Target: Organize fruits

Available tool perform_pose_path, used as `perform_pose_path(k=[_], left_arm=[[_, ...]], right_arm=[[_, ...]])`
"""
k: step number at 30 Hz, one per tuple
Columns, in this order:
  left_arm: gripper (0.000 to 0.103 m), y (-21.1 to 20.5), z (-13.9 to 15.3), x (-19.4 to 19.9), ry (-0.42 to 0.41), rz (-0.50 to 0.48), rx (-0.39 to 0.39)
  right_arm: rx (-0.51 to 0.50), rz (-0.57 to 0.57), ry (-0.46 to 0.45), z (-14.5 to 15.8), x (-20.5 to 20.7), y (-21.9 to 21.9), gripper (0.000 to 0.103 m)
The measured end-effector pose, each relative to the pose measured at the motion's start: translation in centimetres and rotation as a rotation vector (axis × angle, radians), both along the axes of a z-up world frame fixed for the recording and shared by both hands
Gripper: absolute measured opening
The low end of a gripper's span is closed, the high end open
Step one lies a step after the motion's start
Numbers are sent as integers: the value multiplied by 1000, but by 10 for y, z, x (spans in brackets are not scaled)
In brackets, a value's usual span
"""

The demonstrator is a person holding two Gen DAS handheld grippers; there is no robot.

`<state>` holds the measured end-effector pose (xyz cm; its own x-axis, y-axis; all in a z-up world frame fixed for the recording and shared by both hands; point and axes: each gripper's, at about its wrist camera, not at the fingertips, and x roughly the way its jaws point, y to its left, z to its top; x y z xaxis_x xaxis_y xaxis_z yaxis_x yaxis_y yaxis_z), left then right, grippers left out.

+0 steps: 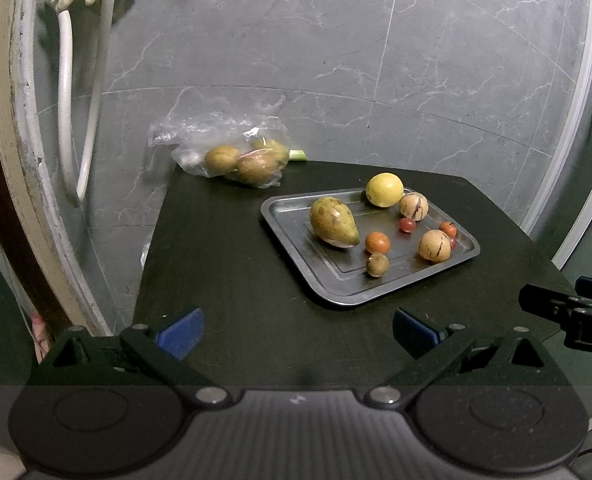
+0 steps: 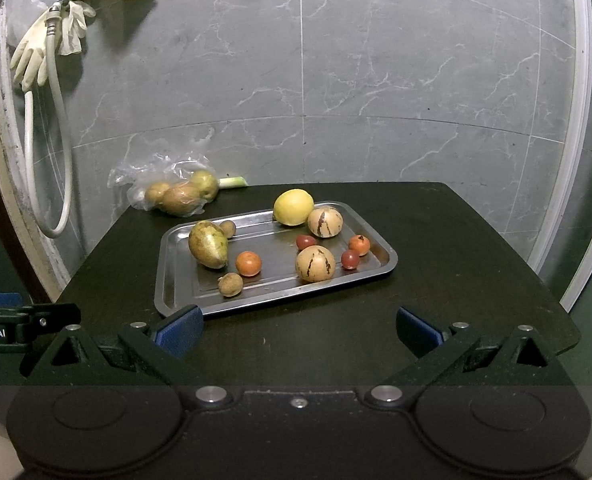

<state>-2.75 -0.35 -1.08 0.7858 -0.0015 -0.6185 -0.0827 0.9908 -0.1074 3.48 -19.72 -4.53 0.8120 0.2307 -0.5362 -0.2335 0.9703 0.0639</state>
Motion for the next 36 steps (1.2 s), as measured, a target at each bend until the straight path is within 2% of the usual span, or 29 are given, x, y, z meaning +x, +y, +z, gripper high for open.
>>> perform_pose_path(k=[21,25,29,36], left_arm=[[103,0,0,1,-1,2,-3],[103,-1,2,2,31,8,-24],[102,-8,3,4,43,2,8],[102,-9,1,7,59,5,-14]], right_arm=[[-4,-4,2,0,1,0,102],[-4,-3,2,0,1,0,102],[-6,-4,4,0,1,0,102],[-7,-4,4,0,2,-1,102]])
